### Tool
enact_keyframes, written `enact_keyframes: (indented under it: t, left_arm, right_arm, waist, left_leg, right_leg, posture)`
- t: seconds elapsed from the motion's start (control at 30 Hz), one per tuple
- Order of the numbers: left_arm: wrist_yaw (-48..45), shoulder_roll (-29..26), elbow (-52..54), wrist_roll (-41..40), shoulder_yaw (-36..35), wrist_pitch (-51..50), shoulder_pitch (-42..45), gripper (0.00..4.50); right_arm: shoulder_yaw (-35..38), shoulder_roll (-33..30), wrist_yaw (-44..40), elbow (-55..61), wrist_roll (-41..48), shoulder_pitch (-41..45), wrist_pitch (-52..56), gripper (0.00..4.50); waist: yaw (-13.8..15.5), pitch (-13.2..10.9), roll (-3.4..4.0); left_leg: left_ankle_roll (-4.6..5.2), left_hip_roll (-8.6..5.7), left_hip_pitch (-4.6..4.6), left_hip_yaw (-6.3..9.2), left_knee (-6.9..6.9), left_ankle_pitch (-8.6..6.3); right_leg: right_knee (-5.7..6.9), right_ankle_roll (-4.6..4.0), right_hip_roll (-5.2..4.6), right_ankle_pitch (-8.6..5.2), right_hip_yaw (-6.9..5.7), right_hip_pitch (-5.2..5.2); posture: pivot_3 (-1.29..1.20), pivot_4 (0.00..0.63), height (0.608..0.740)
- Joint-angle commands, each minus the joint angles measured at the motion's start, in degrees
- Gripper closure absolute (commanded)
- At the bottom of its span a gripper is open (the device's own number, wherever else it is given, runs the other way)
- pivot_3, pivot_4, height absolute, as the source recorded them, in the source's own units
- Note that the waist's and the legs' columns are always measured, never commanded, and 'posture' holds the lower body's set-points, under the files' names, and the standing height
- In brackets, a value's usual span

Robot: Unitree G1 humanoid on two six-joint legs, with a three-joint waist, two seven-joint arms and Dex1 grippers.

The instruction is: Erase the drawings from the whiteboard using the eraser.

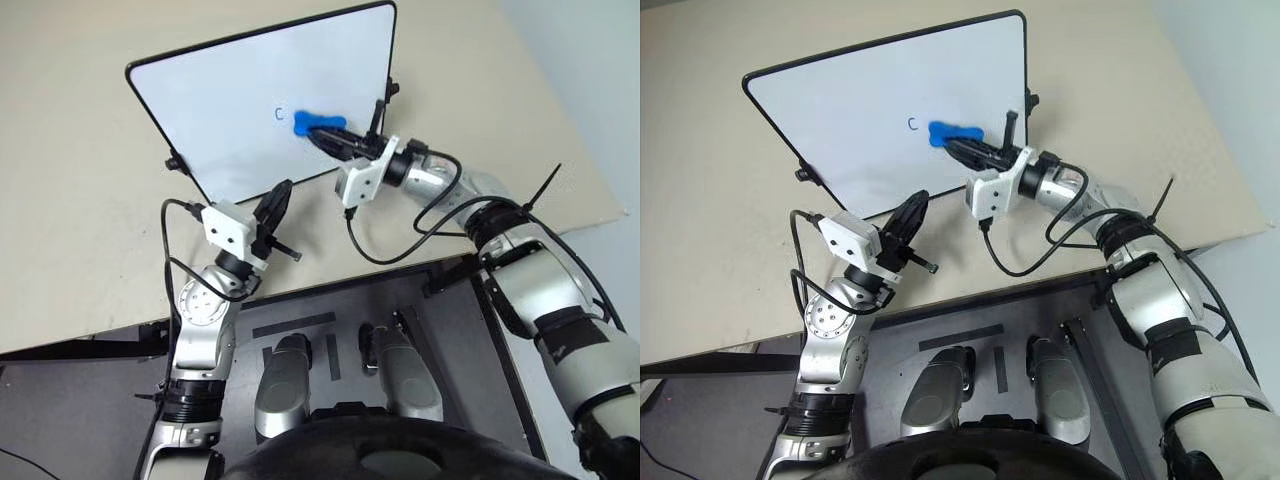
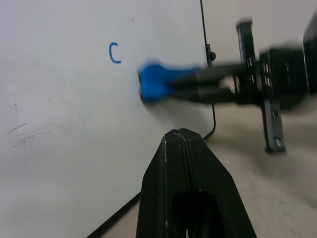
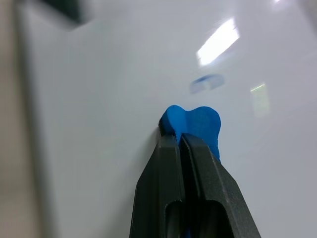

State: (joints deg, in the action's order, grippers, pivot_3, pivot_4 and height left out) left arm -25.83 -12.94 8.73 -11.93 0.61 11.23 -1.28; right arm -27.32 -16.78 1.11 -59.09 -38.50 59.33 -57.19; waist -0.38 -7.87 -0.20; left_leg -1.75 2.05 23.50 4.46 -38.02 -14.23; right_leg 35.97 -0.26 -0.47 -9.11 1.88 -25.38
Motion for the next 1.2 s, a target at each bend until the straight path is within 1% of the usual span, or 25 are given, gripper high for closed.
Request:
enact_keyframes:
  t: [0.03,0.17,0.27,0.4,0.6,0.7,0.87,1.0,1.1,1.2]
  left_arm:
    - [0.19,0.28,0.97,-0.09,-0.14,1.04,0.6,4.5]
    - [0.19,0.4,0.73,-0.1,-0.16,1.15,0.72,4.5]
    - [0.14,0.5,0.59,-0.09,-0.12,1.31,0.75,4.5]
    - [0.09,0.67,0.45,-0.01,-0.02,1.42,0.84,4.5]
    - [-0.05,0.71,0.02,-0.06,0.01,1.58,1.18,4.5]
    - [-0.06,0.76,-0.09,-0.01,0.08,1.63,1.25,4.5]
    - [0.0,0.88,0.0,0.05,0.22,1.61,1.28,4.5]
    - [-0.06,0.86,0.16,0.05,0.29,1.64,1.13,4.5]
    - [-0.06,0.83,0.28,0.04,0.27,1.64,1.09,4.5]
    - [0.02,0.92,0.34,0.13,0.38,1.61,1.17,4.5]
  right_arm:
    - [1.69,-0.22,2.35,2.75,1.05,1.88,-0.04,4.47]
    - [1.37,0.32,1.18,3.63,2.2,1.95,-0.99,4.47]
    - [0.58,1.75,-3.66,3.14,4.63,1.57,-1.93,4.47]
    - [-1.08,2.97,-7.14,0.6,3.92,0.4,-0.37,4.47]
    - [-1.63,3.99,-7.53,-1.78,2.9,0.07,1.63,4.47]
    - [-1.2,3.54,-4.89,-1.66,1.94,0.98,2.85,4.47]
    - [0.47,1.73,2.67,-0.04,-0.19,2.69,3.65,4.47]
    - [0.7,0.74,6.8,0.6,-1.45,3.17,4.04,4.47]
    - [0.25,0.46,8.77,0.7,-2.03,3.08,4.32,4.47]
    - [-0.13,0.49,8.65,1.05,-1.58,2.41,3.77,4.47]
  waist:
    - [0.07,0.0,0.0]
    - [0.1,0.0,0.0]
    - [0.01,0.0,0.0]
    - [0.05,0.0,0.0]
    - [0.08,0.0,0.0]
    - [0.09,0.0,0.0]
    - [0.25,0.0,0.0]
    - [0.37,0.0,0.0]
    - [0.36,0.0,0.0]
    - [0.36,0.0,0.0]
  left_leg:
    - [0.0,0.0,0.0,0.0,0.0,0.0]
    - [0.0,0.0,0.05,-0.01,-0.02,0.0]
    - [0.0,0.0,0.1,-0.02,-0.03,0.0]
    - [0.0,0.01,0.16,0.0,-0.01,0.0]
    - [-0.01,0.01,0.18,-0.01,-0.06,-0.01]
    - [-0.02,0.01,0.17,-0.01,-0.06,-0.02]
    - [-0.02,0.01,0.17,0.0,-0.07,-0.02]
    - [0.0,0.01,0.18,0.0,-0.1,-0.01]
    - [0.02,0.01,0.16,0.0,-0.11,0.01]
    - [0.05,0.01,0.16,0.0,-0.1,0.03]
  right_leg:
    - [0.0,0.0,0.0,0.0,-0.01,0.0]
    - [-0.06,0.01,-0.01,0.0,-0.01,-0.01]
    - [-0.09,0.02,0.0,-0.01,-0.01,-0.07]
    - [-0.09,0.03,0.03,-0.01,-0.02,-0.16]
    - [-0.07,0.02,0.0,0.0,-0.02,-0.16]
    - [-0.05,-0.03,0.0,0.06,-0.03,-0.16]
    - [-0.04,-0.09,-0.01,0.25,-0.03,-0.16]
    - [-0.05,-0.09,-0.03,0.39,-0.04,-0.16]
    - [-0.05,-0.06,-0.02,0.47,-0.04,-0.16]
    - [-0.05,-0.05,-0.01,0.49,-0.04,-0.17]
  posture:
    - [0.0,0.15,0.74]
    - [0.0,0.15,0.74]
    - [0.0,0.15,0.74]
    - [0.0,0.15,0.74]
    - [0.0,0.15,0.74]
    - [0.0,0.15,0.74]
    - [0.0,0.15,0.74]
    - [0.0,0.15,0.74]
    - [0.0,0.15,0.74]
    - [0.0,0.15,0.74]
